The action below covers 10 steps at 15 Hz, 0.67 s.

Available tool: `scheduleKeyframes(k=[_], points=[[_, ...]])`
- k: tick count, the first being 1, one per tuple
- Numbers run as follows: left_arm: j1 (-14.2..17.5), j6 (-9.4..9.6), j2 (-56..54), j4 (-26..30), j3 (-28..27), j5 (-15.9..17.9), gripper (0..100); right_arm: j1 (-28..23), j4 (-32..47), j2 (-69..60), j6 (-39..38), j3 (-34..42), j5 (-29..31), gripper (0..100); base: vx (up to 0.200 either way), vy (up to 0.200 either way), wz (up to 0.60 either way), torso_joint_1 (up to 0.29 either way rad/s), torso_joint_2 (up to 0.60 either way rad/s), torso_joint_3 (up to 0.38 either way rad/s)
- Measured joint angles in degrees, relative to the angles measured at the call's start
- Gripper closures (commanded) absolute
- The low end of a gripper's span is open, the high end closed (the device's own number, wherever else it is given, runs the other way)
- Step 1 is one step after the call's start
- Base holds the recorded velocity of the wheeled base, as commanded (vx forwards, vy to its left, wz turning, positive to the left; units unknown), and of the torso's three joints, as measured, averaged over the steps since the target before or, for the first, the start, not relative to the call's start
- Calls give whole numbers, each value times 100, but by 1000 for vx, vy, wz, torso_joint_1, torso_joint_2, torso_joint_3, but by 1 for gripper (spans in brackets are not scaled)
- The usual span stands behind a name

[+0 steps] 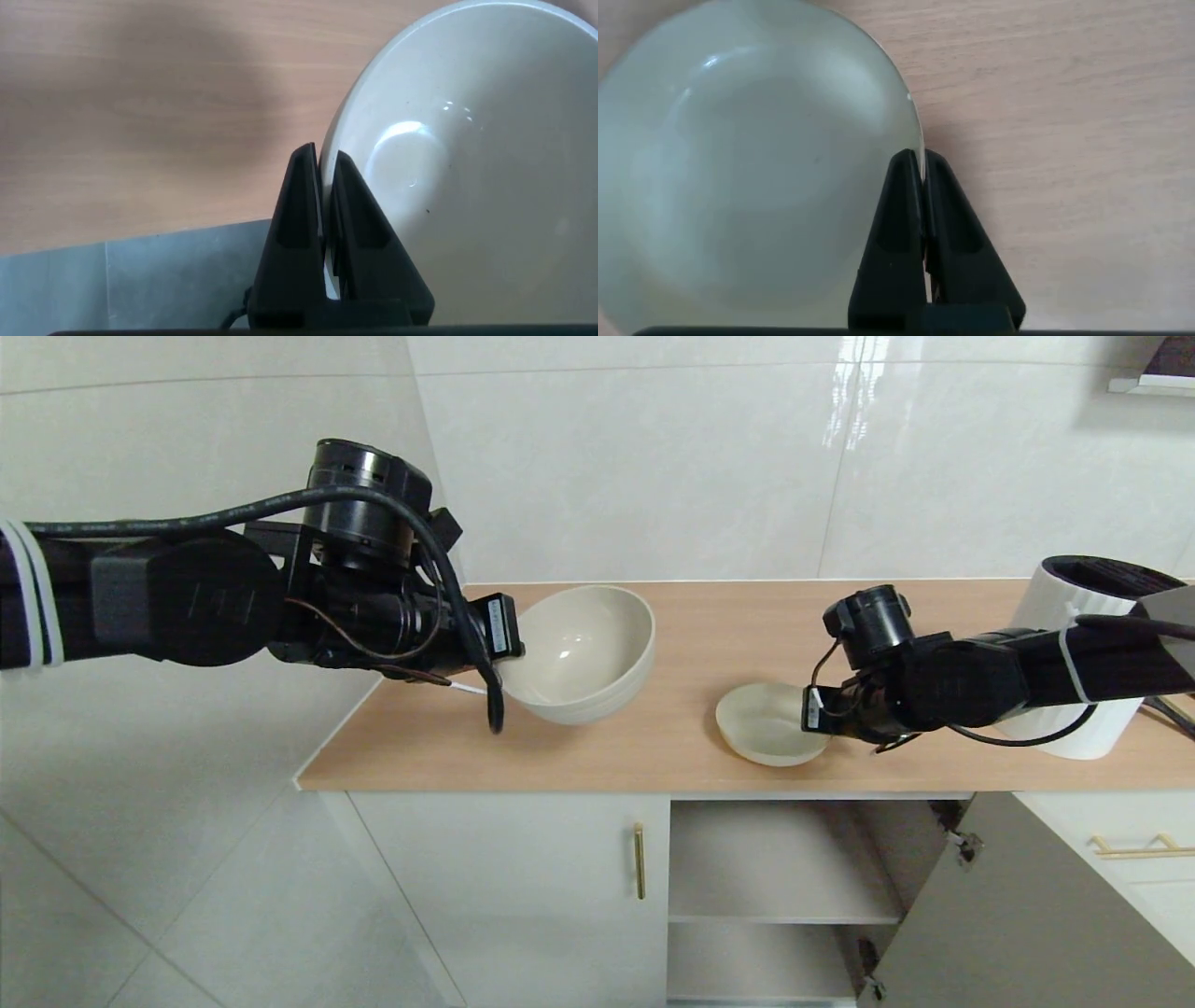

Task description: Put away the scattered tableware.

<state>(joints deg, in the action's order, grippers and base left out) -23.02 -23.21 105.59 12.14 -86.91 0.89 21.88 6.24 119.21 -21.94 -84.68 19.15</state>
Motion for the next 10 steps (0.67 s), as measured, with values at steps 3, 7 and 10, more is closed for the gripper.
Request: scheduleKeyframes(k=[3,7,10], points=[[0,-24,-190,-68,328,151,100,49,662,-483,-171,39,-411,100,0,0,0,0,0,0],[-30,-29,-629,-344,1213,422,100,151,1385,-1285,-595,193,-969,100,0,0,0,0,0,0],[-101,-46,-923,-555,1952,439,100,179,1392,-1825,-718,623,-1002,100,0,0,0,0,0,0]])
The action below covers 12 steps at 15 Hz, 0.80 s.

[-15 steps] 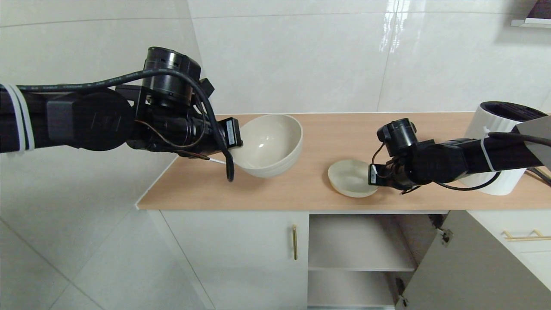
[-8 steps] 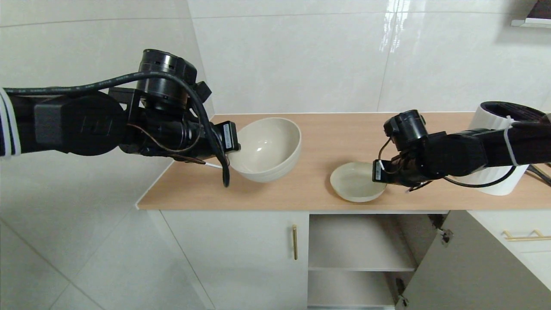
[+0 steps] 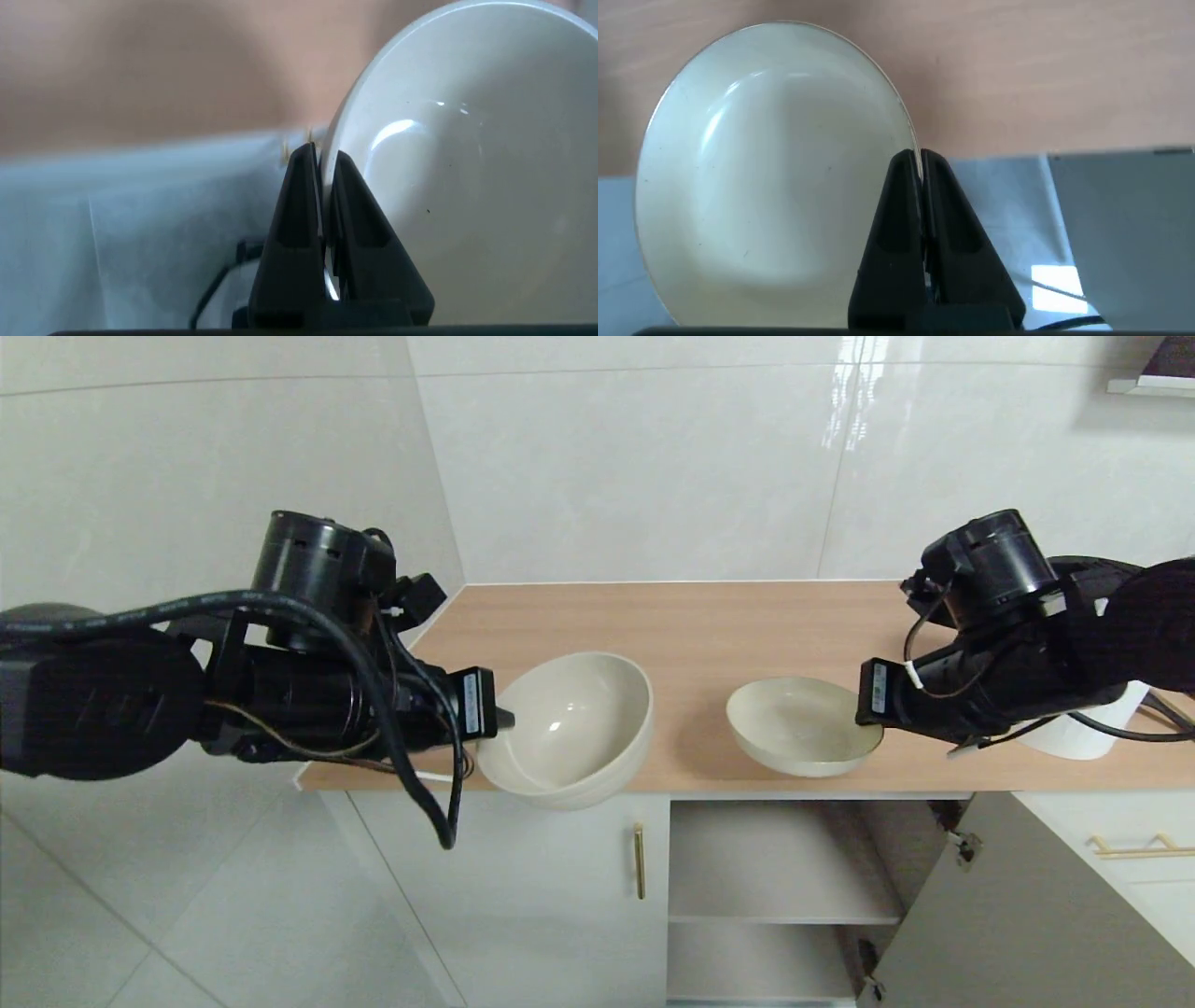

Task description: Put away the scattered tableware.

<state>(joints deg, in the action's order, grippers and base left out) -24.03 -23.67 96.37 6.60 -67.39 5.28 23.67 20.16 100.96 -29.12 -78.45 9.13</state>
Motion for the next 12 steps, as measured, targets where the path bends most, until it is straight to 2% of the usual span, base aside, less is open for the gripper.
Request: scheduleKeyframes(k=[3,5,9,12], points=[[-30,-101,-315,-803,948,-4,100,218,2,-461,-5,596,9,100,0,0,0,0,0,0],[-135,-121,-444,-963,1359,-4,100,280,2,-669,-7,1018,-128,100,0,0,0,0,0,0],[-177,-121,-422,-996,1513,-11,100,293,-16,-730,35,1409,-163,100,-200,0,0,7,4,-1],[-185,-101,-389,-994,1519,-6,100,300,-65,-606,46,1464,-141,100,0,0,0,0,0,0]])
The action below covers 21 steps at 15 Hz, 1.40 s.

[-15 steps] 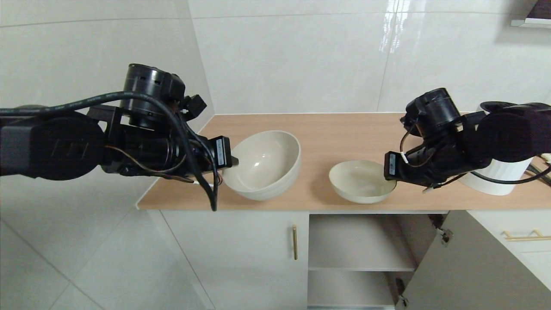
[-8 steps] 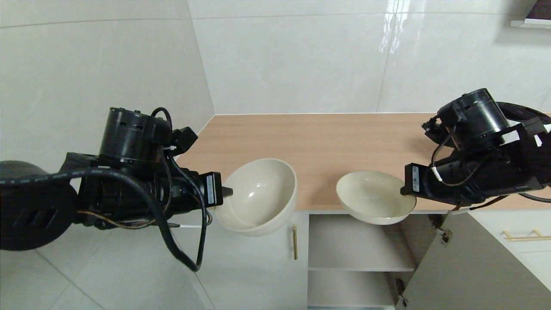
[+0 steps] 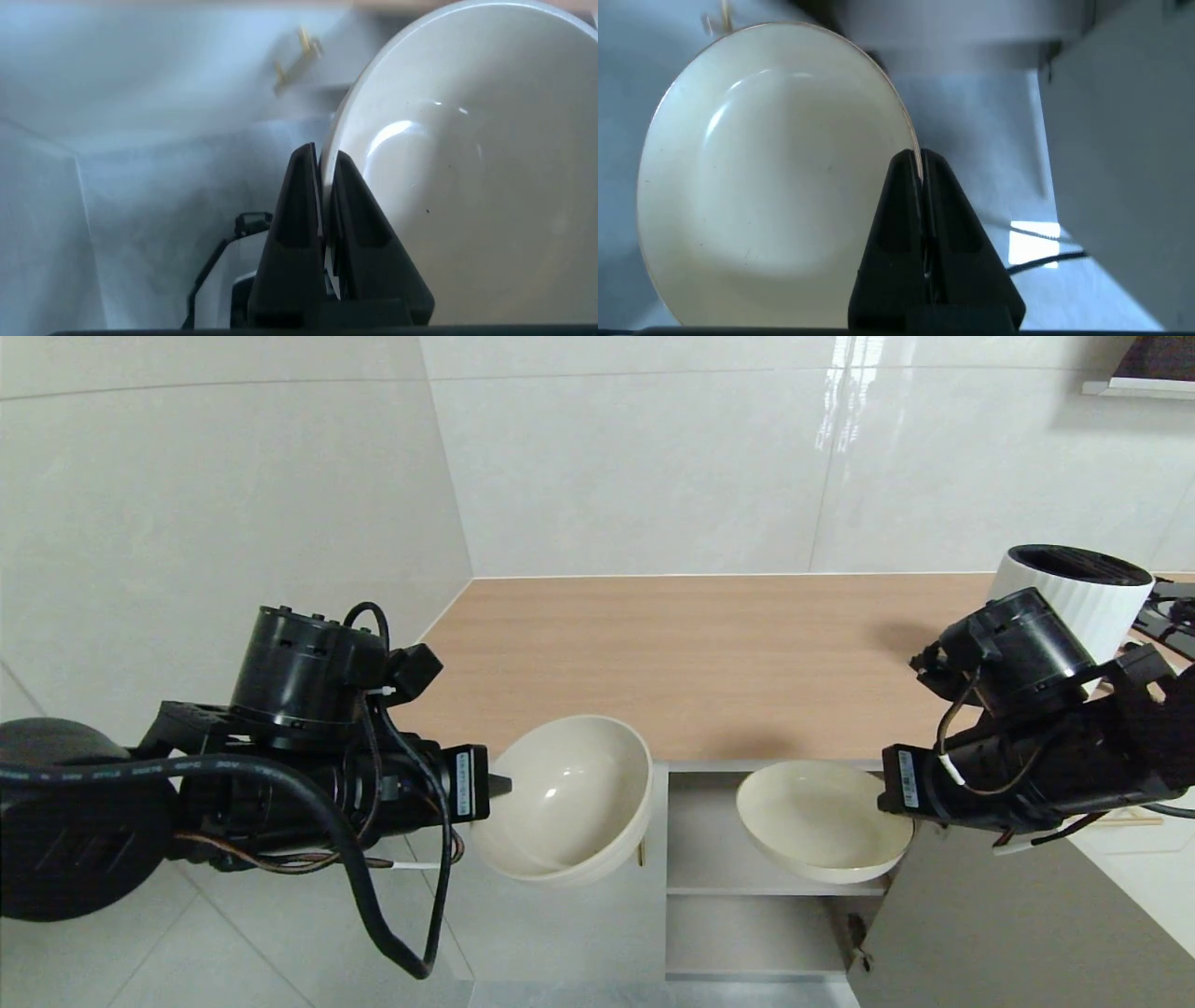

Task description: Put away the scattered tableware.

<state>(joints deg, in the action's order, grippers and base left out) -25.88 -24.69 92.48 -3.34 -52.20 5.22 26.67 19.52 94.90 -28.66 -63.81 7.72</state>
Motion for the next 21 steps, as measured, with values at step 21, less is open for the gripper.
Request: scheduleKeyframes(k=[21], points=[[4,-29,-183,15,27,-29,100,-5,-896,308,0,422,410,100,0,0,0,-143,336,188]])
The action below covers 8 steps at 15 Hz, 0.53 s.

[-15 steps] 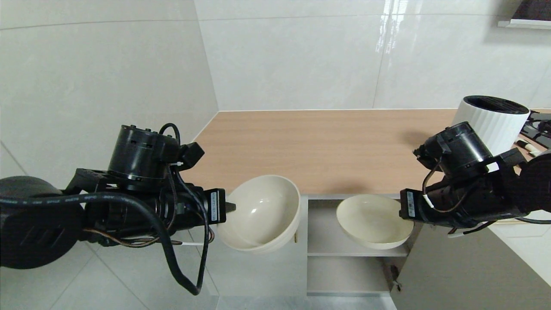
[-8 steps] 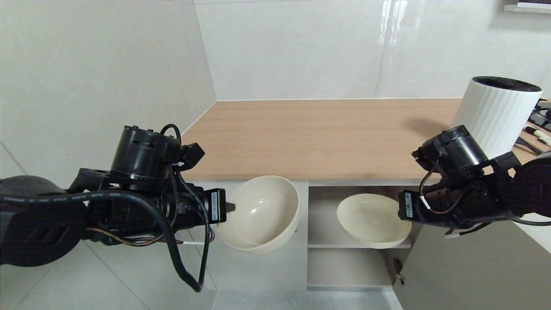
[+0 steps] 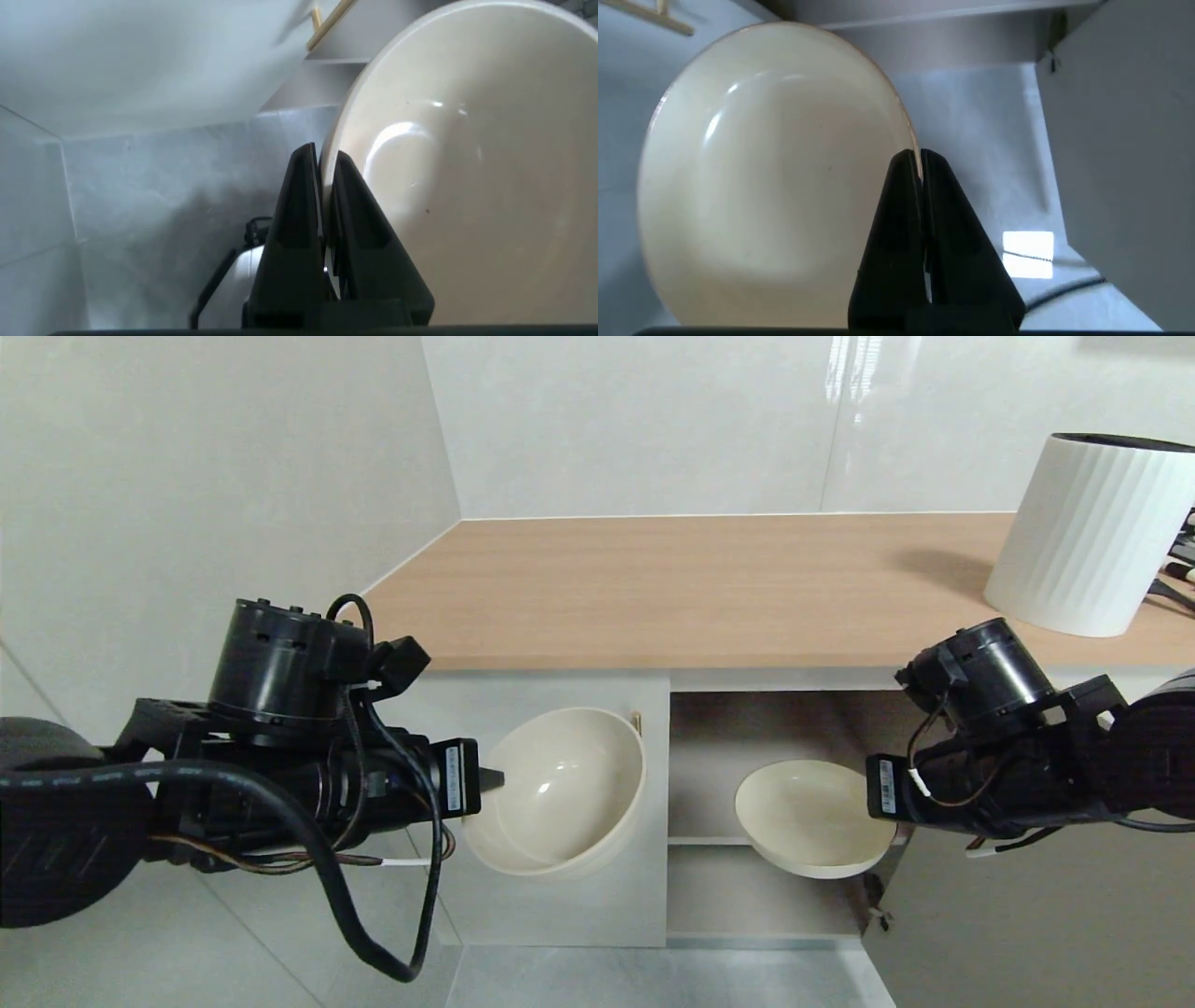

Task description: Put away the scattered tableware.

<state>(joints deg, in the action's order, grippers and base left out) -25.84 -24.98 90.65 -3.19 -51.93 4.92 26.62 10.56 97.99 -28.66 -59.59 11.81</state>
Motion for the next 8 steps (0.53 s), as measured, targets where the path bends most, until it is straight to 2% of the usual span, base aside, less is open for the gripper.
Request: scheduleKeyframes(k=[7,8], points=[[-37,7,-88,-22,-11,16,100,-2,-385,99,113,168,74,100,0,0,0,-160,454,290],[-39,11,-49,-20,-11,16,100,-4,-457,143,122,201,77,100,0,0,0,-76,232,129]])
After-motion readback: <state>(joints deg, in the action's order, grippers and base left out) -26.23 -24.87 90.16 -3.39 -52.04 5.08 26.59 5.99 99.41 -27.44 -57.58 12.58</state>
